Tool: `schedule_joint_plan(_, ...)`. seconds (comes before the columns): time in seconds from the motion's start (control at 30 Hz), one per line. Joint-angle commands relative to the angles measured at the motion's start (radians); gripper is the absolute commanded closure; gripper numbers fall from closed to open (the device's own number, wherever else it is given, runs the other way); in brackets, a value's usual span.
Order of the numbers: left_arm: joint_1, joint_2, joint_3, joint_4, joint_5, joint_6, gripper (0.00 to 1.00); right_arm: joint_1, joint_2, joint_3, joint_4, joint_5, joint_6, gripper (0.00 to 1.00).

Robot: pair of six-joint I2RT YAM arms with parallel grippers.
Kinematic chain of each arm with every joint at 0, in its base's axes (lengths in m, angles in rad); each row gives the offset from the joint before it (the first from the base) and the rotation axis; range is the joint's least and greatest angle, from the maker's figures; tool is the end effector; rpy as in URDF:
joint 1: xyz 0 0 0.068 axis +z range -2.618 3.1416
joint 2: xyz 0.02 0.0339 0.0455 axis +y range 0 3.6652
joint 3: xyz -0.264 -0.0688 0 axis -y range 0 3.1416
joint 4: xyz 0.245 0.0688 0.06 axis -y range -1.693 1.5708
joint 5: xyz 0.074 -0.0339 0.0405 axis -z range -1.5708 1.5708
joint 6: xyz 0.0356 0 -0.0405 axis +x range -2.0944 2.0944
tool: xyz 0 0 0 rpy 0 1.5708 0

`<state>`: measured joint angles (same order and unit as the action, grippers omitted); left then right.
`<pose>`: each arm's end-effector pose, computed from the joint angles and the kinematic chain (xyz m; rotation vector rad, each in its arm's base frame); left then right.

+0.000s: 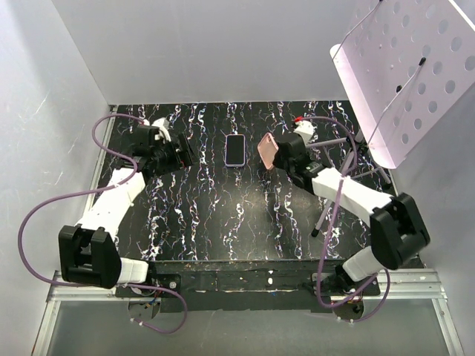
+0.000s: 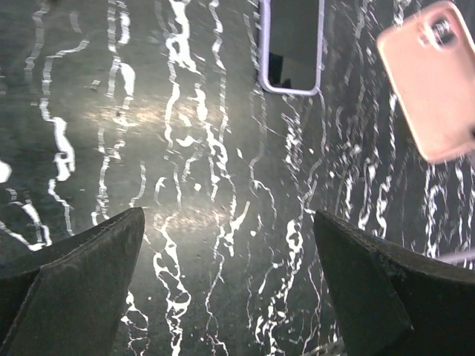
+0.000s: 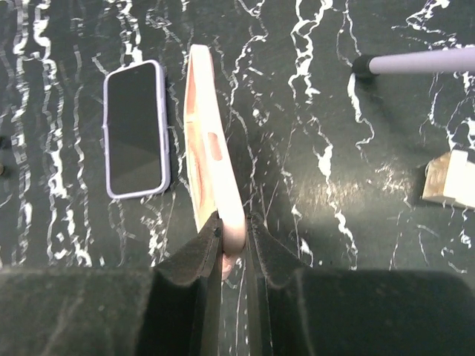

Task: Take the phone out of the phone case
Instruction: Place the phone case at the center of the board, then pick up the phone at the center of the board.

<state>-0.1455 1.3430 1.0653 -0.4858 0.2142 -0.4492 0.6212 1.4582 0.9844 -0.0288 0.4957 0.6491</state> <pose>0.2869 -0.0497 0.2860 -0.2514 2.3638 -0.5413 0.2766 0.1771 0.2667 0.3269 1.9940 0.2942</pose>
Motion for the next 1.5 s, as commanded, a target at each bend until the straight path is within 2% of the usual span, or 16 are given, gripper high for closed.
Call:
schedule_joint_plan(0.0,-0.045,-0.086,-0.050,0.067,0.053,0.067,0.03,-0.034,0.118,0.150,-0.062,0.072,-0.011,0.99)
schedule_joint_plan(0.07,-0.051,-0.128,-0.089,0.084,0.065,0.070,0.03,-0.046,0.175,0.197,-0.091,0.067,0.020,0.99)
schedule_joint_plan(0.17,-0.062,-0.171,-0.142,0.089,0.070,0.105,0.03,-0.057,0.214,0.189,-0.030,0.079,0.021,0.99)
schedule_joint_plan(0.3,-0.088,-0.214,-0.192,0.089,0.031,0.133,0.02,-0.074,0.269,0.201,-0.043,0.080,0.052,0.99)
schedule_joint_plan(0.43,-0.111,-0.208,-0.189,0.116,0.099,0.135,0.02,-0.093,0.326,0.233,-0.077,0.021,0.089,0.97)
schedule_joint_plan(0.53,-0.111,-0.182,-0.194,0.113,0.117,0.132,0.02,-0.106,0.366,0.281,-0.161,-0.023,0.107,0.88)
schedule_joint_plan(0.67,-0.112,-0.173,-0.188,0.118,0.128,0.127,0.02,-0.112,0.378,0.278,-0.166,-0.055,0.060,0.72)
schedule_joint_plan(0.8,-0.118,-0.154,-0.191,0.118,0.134,0.126,0.02,-0.120,0.386,0.301,-0.169,-0.126,-0.038,0.51)
schedule_joint_plan(0.87,-0.127,-0.145,-0.192,0.122,0.137,0.127,0.02,-0.120,0.383,0.315,-0.190,-0.181,-0.081,0.43)
schedule_joint_plan(0.93,-0.140,-0.128,-0.195,0.128,0.136,0.126,0.02,-0.118,0.351,0.300,-0.209,-0.213,-0.104,0.33)
schedule_joint_plan(1.0,-0.150,-0.098,-0.185,0.128,0.136,0.115,0.02,-0.120,0.302,0.278,-0.249,-0.209,-0.124,0.30)
schedule_joint_plan(1.1,-0.167,-0.033,-0.147,0.127,0.134,0.080,0.02,-0.115,0.184,0.203,-0.269,-0.271,-0.172,0.30)
schedule_joint_plan(1.23,-0.224,0.083,-0.071,0.138,0.065,0.026,0.02,-0.063,-0.035,0.016,-0.241,-0.358,-0.209,0.30)
schedule_joint_plan(1.33,-0.279,0.221,0.022,0.167,0.022,0.001,0.02,-0.026,-0.194,-0.131,-0.189,-0.433,-0.171,0.32)
schedule_joint_plan(1.47,-0.298,0.422,0.168,0.165,-0.074,-0.078,0.02,0.023,-0.358,-0.252,-0.169,-0.486,-0.108,0.30)
